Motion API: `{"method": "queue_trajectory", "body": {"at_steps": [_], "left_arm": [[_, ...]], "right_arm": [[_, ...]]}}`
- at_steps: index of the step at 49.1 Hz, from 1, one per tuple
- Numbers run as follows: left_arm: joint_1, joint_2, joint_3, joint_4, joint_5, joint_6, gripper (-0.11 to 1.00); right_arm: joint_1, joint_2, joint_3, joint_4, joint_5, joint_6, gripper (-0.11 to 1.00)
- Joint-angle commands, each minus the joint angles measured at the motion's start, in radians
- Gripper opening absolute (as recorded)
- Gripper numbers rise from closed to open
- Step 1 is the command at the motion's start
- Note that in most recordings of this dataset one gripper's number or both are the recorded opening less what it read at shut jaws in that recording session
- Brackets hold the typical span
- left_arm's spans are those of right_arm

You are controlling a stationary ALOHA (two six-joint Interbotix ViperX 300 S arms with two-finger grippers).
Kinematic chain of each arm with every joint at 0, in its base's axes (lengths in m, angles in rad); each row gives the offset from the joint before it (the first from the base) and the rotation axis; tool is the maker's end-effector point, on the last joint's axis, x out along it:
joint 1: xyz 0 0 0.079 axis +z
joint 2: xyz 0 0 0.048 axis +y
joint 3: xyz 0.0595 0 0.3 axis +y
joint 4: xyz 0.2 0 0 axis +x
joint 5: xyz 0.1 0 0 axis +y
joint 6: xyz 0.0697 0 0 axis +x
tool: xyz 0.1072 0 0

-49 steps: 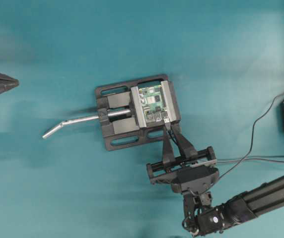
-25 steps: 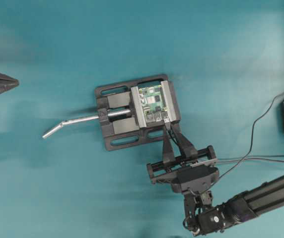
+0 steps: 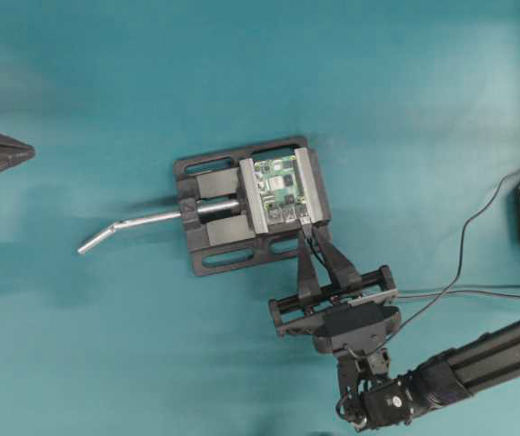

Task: Insert the USB into the fixed PCB.
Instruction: 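Push the USB plug forward into the port with the right gripper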

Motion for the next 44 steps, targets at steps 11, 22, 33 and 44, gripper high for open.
{"method": "queue_trajectory", "body": {"at_steps": [11, 22, 33, 44], "left_arm": [[0.000, 0.008, -0.029, 0.002, -0.005, -0.006, 0.04], [0.000, 0.008, -0.028, 0.003, -0.005, -0.006, 0.04], [0.000, 0.008, -0.028, 0.003, -0.005, -0.006, 0.04], [0.000, 0.006, -0.029, 0.002, -0.005, -0.006, 0.04]], "right_arm": [[-0.078, -0.049, -0.005, -0.025, -0.012, -0.005, 0.21], [-0.083, -0.051, -0.005, -0.034, -0.012, -0.005, 0.21], [-0.084, -0.057, -0.005, -0.035, -0.017, -0.012, 0.21], [-0.094, -0.057, -0.002, -0.035, -0.017, -0.018, 0.21]]}}
